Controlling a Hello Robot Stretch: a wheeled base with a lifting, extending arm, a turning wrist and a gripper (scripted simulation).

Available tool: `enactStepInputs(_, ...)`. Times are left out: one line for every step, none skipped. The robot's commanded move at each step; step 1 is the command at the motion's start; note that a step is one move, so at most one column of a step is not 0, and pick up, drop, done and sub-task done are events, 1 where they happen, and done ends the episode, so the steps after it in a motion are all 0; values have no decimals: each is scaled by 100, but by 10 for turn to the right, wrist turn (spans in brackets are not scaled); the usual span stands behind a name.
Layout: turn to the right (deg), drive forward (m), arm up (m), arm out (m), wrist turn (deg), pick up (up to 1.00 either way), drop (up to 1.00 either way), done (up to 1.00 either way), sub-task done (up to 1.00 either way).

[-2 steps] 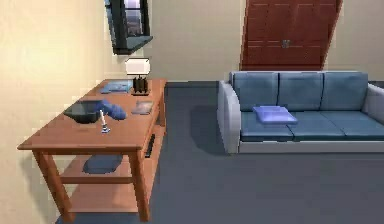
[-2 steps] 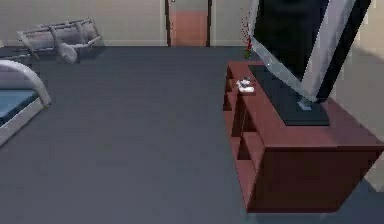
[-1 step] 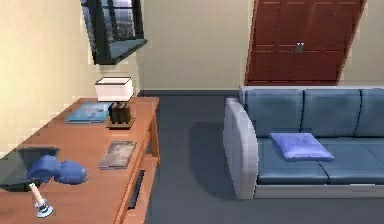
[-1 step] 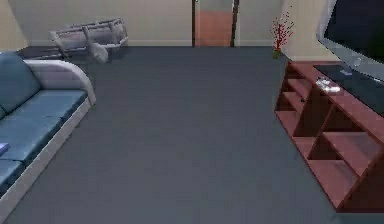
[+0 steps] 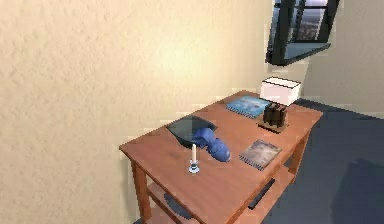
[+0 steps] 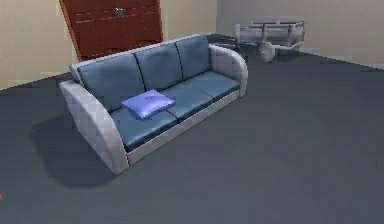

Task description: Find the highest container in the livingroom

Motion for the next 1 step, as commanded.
enactStepInputs(0,0,0,0,0,0,0,100,0)
